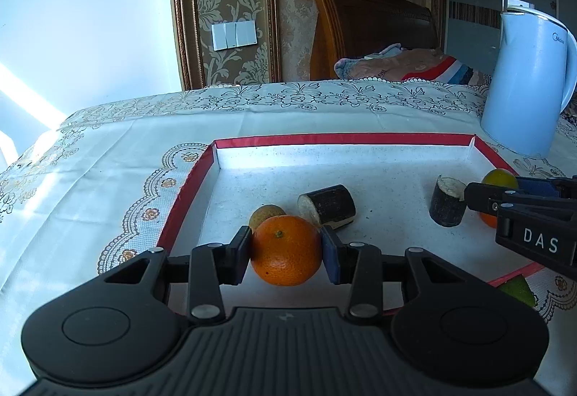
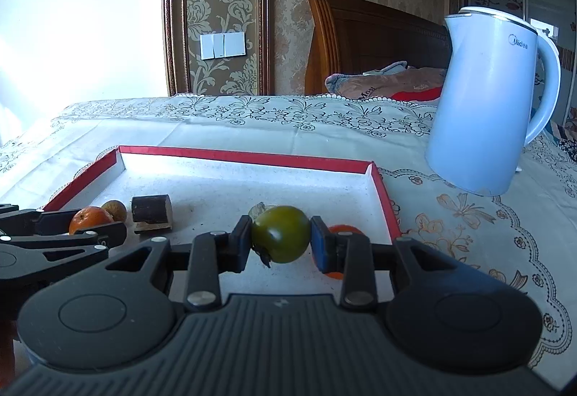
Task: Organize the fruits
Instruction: 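Carry the orange and green tomato over the tray with both grippers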
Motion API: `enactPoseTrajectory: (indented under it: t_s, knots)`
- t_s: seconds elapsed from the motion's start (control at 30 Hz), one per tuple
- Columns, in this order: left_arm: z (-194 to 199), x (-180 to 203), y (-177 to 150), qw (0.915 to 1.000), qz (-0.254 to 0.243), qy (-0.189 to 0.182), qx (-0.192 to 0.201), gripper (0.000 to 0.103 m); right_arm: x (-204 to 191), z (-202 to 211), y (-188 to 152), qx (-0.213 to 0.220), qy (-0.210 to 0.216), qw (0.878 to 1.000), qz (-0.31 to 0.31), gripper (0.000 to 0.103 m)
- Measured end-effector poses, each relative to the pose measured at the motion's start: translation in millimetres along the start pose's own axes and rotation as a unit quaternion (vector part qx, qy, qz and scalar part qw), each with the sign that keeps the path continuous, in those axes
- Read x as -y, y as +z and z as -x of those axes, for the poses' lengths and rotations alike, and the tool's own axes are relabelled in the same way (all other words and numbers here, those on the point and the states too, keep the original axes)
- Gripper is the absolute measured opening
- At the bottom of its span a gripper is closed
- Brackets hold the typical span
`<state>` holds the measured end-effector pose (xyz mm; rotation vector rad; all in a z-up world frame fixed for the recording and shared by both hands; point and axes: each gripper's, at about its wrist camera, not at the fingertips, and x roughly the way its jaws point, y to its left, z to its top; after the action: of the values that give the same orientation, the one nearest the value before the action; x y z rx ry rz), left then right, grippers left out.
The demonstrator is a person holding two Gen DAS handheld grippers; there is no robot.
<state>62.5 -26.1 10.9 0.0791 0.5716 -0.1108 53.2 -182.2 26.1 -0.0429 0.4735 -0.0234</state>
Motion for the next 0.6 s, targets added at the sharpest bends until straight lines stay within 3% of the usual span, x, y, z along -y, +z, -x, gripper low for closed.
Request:
enactPoseTrajectory:
  t_s: [0.6]
  knots:
    - [-23,3,5,0.9997,0.004,0.02,-0.014,0.04,-4,-40,-5,-0.051,-0.005,0.999,-0.008,0.032]
